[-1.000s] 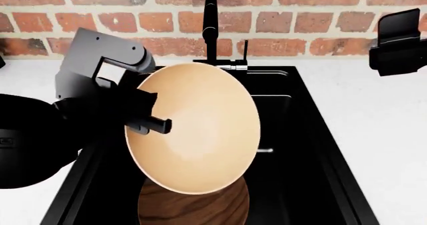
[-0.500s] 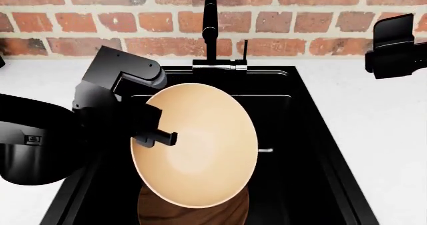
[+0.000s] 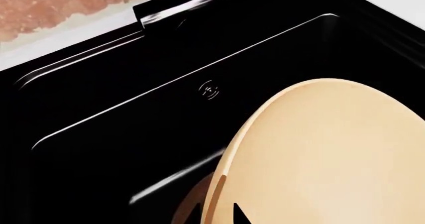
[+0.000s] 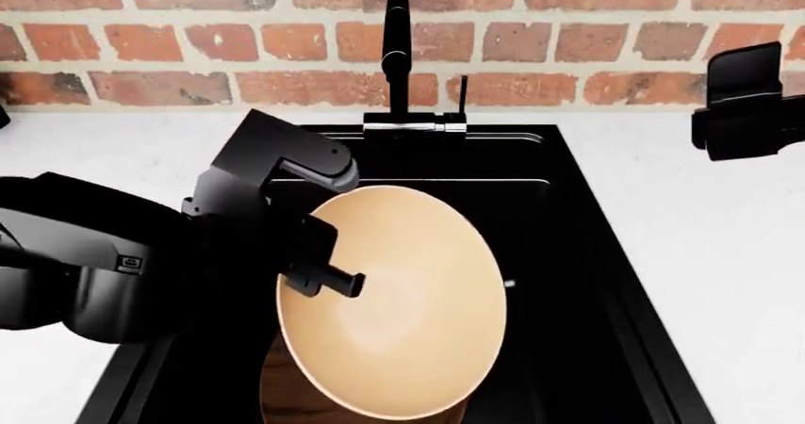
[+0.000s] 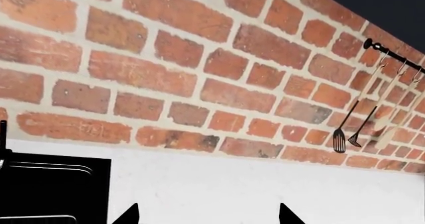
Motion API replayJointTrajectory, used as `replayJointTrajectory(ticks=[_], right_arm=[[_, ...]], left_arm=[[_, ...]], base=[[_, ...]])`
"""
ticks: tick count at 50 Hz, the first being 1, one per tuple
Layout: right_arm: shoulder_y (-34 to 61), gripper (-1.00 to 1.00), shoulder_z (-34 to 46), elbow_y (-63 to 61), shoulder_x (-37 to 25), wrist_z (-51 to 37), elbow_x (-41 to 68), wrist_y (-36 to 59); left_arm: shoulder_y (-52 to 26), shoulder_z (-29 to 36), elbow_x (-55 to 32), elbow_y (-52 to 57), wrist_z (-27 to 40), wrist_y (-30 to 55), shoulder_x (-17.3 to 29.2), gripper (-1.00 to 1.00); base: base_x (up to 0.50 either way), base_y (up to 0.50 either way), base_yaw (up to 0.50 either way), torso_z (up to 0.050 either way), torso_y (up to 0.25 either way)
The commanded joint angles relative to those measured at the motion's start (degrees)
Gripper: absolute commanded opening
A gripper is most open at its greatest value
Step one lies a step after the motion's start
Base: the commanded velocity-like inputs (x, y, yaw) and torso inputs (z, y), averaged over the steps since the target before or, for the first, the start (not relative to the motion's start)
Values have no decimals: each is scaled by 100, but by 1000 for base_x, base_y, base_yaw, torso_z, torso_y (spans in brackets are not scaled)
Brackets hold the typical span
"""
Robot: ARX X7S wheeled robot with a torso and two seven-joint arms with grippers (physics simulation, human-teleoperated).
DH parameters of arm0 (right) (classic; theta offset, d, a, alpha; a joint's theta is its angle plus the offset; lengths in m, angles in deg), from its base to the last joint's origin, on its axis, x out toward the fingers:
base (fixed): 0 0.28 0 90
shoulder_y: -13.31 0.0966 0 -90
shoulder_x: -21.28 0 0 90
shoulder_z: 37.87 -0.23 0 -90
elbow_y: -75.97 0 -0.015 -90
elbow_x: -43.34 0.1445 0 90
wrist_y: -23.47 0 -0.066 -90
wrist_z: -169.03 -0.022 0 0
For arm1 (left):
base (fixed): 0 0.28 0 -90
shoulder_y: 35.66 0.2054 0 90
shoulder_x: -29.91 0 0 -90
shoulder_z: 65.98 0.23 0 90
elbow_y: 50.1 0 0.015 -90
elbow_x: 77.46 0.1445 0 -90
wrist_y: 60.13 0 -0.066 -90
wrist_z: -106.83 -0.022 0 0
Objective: Stack the bowls in the sink.
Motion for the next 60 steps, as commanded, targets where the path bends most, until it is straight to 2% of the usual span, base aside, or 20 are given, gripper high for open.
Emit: replayJointTrajectory(ticks=[1, 11, 60], right_arm=[[-52, 100, -3, -69, -91, -1, -12, -23], [-100, 100, 5, -75, -98, 16, -48, -41], [-184, 100, -12, -127, -215, 17, -76, -41]], left_arm=[[12, 151, 148, -160, -94, 94, -168, -100], [6, 350, 116, -231, -33, 265, -217, -100], [373, 756, 787, -584, -529, 225, -585, -100]], base=[[0, 0, 0, 0, 0], [0, 0, 0, 0, 1], [0, 0, 0, 0, 0]])
